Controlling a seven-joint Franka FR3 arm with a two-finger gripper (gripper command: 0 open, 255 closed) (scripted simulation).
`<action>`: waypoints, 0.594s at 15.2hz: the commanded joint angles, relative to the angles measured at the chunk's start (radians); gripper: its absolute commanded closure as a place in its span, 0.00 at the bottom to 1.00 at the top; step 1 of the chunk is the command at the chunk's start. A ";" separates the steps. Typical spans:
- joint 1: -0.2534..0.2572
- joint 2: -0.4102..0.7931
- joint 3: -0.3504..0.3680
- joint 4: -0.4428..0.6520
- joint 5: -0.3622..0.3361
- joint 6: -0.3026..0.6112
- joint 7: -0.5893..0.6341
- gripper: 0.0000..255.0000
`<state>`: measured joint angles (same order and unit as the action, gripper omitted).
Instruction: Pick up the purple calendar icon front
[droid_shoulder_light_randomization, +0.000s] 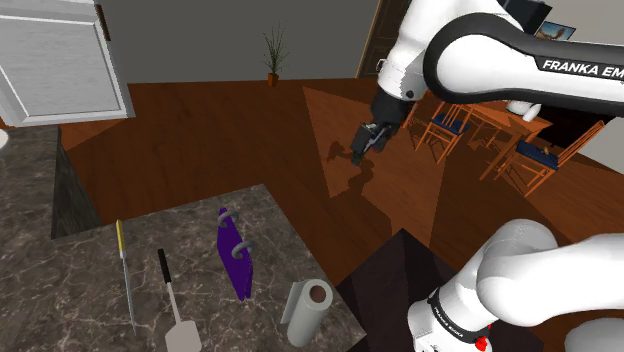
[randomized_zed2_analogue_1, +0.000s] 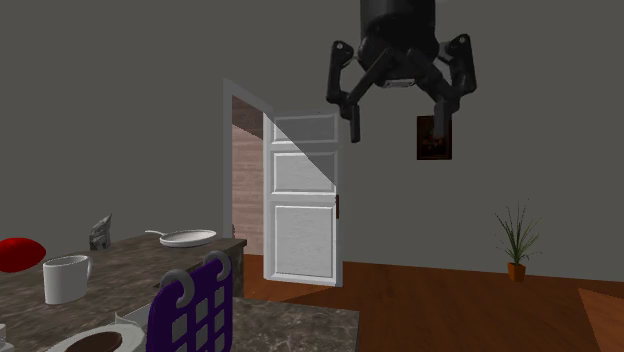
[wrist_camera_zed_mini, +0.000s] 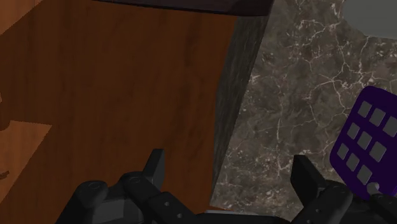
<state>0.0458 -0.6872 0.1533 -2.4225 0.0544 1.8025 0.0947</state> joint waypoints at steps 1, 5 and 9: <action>0.009 0.037 0.038 -0.009 0.024 0.044 0.053 0.00; 0.023 0.132 0.113 0.000 0.060 0.126 0.153 0.00; 0.030 0.246 0.186 0.030 0.079 0.207 0.255 0.00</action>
<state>0.0772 -0.4721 0.3252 -2.4000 0.1316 1.9864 0.3275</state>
